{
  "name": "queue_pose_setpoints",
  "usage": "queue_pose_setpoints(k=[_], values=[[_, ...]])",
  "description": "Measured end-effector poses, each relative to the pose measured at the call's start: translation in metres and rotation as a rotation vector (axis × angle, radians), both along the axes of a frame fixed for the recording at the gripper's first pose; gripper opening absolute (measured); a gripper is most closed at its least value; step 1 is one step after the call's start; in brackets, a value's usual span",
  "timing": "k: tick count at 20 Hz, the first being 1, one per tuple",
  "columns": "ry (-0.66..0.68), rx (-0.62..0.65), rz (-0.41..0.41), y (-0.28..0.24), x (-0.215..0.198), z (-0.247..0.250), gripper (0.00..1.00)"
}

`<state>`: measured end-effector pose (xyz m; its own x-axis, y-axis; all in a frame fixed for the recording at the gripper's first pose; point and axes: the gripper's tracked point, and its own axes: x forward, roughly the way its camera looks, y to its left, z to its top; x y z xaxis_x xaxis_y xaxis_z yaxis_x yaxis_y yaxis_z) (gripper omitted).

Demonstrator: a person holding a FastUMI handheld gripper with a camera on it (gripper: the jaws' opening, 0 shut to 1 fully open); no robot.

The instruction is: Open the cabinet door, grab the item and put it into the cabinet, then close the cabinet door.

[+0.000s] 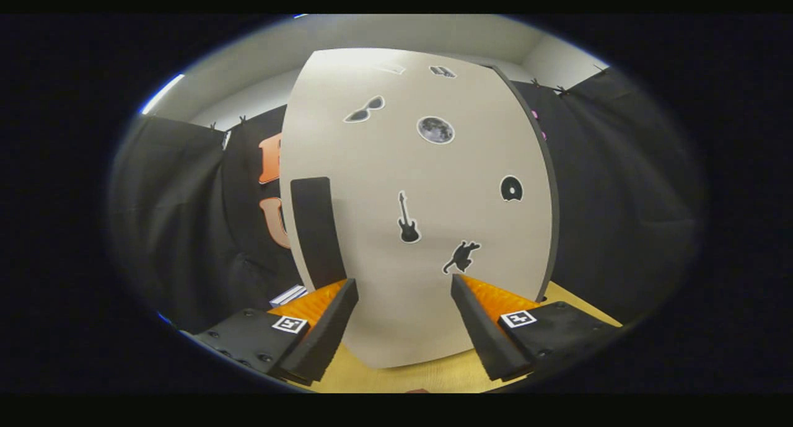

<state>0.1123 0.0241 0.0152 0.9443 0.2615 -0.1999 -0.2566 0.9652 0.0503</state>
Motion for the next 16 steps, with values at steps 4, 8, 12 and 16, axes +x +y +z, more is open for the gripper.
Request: queue_pose_setpoints(k=[4,8,12,16], values=[[-0.005,-0.017,0.004,0.013,0.019,-0.002,0.98],[-0.008,-0.022,0.002,0.024,0.038,-0.005,0.98],[-0.01,-0.025,0.003,0.036,0.054,-0.008,0.98],[-0.014,-0.017,0.0,0.043,0.07,-0.011,0.98]])
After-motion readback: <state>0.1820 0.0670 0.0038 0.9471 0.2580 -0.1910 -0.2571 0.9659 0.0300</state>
